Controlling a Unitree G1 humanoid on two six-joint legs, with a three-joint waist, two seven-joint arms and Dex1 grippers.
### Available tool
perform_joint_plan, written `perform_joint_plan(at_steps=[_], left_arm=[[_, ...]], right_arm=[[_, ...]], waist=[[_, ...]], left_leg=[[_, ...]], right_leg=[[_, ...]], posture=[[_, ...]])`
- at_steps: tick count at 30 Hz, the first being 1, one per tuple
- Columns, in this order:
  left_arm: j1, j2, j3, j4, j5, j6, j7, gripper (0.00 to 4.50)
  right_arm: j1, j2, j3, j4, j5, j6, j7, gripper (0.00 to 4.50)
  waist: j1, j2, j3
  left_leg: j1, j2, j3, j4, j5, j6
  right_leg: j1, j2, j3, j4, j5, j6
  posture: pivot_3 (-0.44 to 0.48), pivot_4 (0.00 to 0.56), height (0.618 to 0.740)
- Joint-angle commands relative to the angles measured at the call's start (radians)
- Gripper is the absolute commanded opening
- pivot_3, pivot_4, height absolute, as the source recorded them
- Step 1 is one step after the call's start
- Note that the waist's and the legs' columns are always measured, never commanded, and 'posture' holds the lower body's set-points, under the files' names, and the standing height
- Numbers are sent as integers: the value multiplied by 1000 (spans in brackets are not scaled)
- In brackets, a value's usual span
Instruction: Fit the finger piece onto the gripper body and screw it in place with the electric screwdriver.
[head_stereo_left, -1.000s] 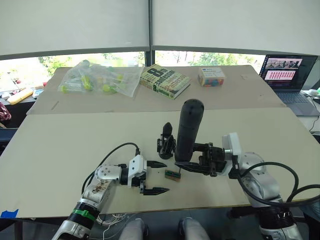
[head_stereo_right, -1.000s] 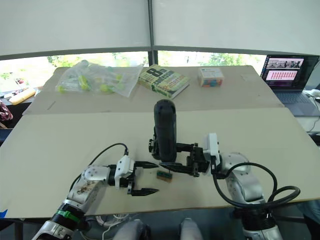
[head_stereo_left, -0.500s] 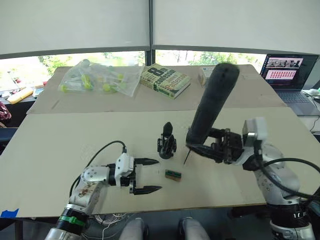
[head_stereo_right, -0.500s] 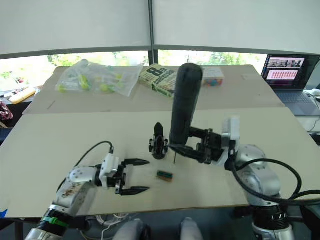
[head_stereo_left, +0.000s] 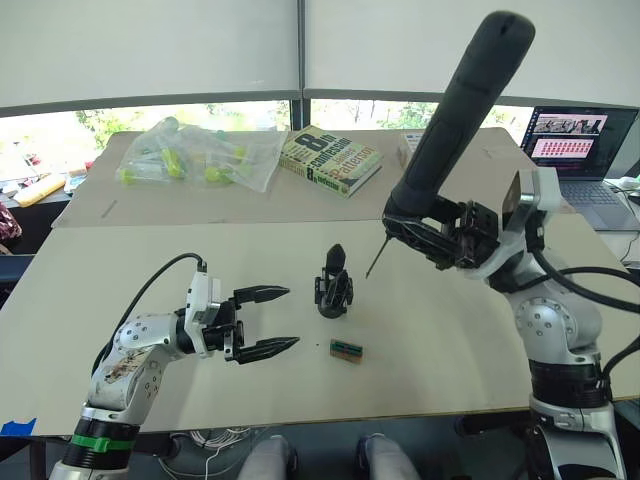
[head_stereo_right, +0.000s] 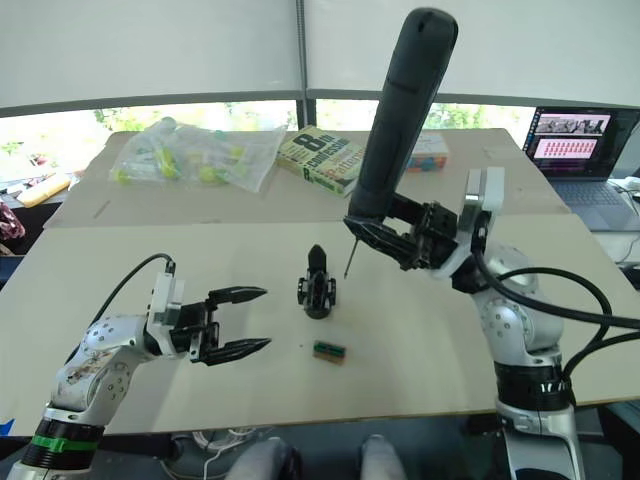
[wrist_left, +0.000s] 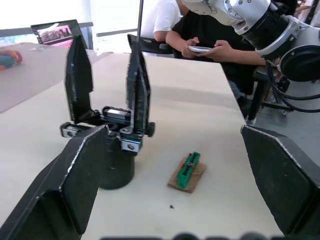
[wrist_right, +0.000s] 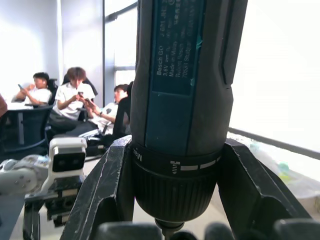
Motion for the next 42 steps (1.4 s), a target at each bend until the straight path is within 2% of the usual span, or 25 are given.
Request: perform_joint_plan(at_steps=[1, 16, 27, 42], left_arm=[[-32, -8, 32, 1, -2, 11, 45, 4500], [-72, 0, 19, 11, 28, 45, 88, 4500], [-56, -6, -3, -24, 33, 58, 96, 4500], [-30, -24, -10, -48, 38, 47, 96, 4500]], right_arm=[[-56, 20, -2, -1, 2, -15, 10, 1956], [-134, 138, 98, 54, -96, -23, 6, 1956], [-159, 141, 165, 108, -169, 5, 42, 1956], [-163, 145, 166, 145, -172, 29, 90, 1956]], waist=[[0, 0, 0], [-9, 0, 0], [-14, 0, 0], [-16, 0, 0]], left_leg=[[0, 0, 0, 0, 0, 0], [0, 0, 0, 0, 0, 0], [0, 0, 0, 0, 0, 0], [-1, 0, 0, -1, 0, 0]], right_leg=[[0, 0, 0, 0, 0, 0], [-1, 0, 0, 1, 0, 0], [-1, 0, 0, 1, 0, 0], [-2, 0, 0, 1, 0, 0]], posture=[[0, 150, 740], [0, 150, 740], [0, 150, 740], [0, 150, 740]])
